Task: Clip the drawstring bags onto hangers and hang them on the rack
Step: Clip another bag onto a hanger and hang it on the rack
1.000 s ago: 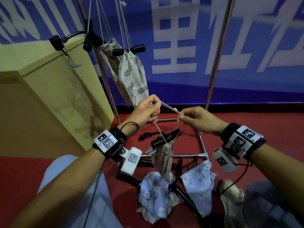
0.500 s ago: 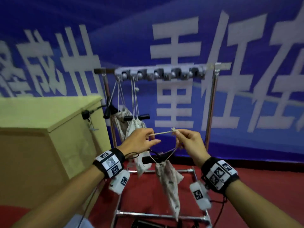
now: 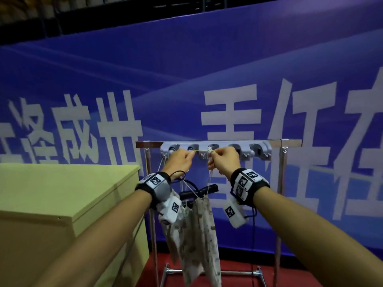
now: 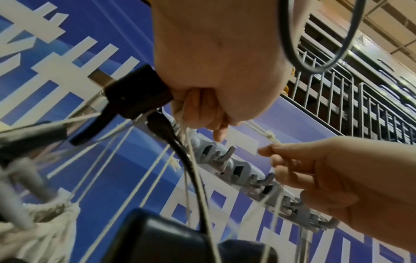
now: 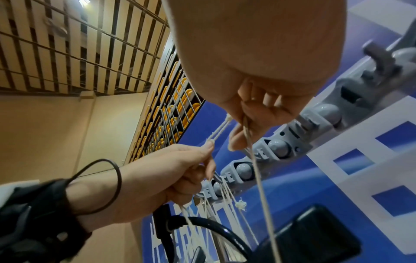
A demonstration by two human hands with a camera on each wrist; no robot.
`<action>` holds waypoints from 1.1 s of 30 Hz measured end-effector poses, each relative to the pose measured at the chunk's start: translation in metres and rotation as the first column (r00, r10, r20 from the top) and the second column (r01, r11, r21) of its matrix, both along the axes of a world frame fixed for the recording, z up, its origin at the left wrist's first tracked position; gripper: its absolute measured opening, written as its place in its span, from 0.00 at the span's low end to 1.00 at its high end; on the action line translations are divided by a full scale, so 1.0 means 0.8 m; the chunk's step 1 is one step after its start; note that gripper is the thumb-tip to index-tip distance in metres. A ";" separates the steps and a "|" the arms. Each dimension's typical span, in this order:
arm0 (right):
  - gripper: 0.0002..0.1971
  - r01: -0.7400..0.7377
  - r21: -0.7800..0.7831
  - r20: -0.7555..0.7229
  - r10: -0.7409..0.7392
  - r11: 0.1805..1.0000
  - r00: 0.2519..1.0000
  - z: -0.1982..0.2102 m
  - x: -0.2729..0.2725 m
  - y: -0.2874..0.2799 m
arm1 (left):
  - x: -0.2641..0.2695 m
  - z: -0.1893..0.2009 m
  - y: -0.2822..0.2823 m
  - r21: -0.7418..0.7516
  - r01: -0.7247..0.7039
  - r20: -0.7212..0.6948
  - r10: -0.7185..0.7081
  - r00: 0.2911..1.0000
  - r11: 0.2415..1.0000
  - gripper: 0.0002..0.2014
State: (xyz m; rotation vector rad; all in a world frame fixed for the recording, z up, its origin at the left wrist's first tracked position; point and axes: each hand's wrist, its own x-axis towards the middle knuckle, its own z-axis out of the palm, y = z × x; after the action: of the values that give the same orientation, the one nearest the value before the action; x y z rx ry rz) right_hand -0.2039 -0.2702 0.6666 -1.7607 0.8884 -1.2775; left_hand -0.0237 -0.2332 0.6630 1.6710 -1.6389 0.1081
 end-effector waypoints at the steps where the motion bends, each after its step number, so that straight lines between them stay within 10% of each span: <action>1: 0.15 0.026 0.000 0.024 -0.026 1.000 0.999 -0.001 0.006 -0.004 | 0.002 -0.002 -0.008 -0.020 -0.012 -0.006 0.011 1.000 1.000 0.30; 14: 0.14 -0.028 0.001 -0.229 0.027 1.000 0.973 -0.085 0.039 -0.039 | -0.019 -0.083 -0.041 0.105 -0.046 0.138 0.032 0.990 0.993 0.16; 21: 0.14 0.006 0.064 -0.224 0.008 0.998 0.975 -0.092 0.029 -0.045 | -0.022 -0.078 -0.032 0.046 0.010 -0.203 -0.001 0.979 0.999 0.19; 33: 0.14 -0.067 -0.013 -0.227 0.062 0.998 0.972 -0.102 0.036 -0.034 | -0.039 -0.056 -0.026 0.023 -0.079 -0.401 0.082 0.912 0.997 0.16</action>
State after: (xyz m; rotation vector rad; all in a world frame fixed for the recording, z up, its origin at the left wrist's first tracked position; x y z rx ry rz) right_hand -0.1749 -0.2975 0.5848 -1.9637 0.9385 -1.0620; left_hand -0.0552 -0.2542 0.6179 1.6362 -1.2615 -0.1914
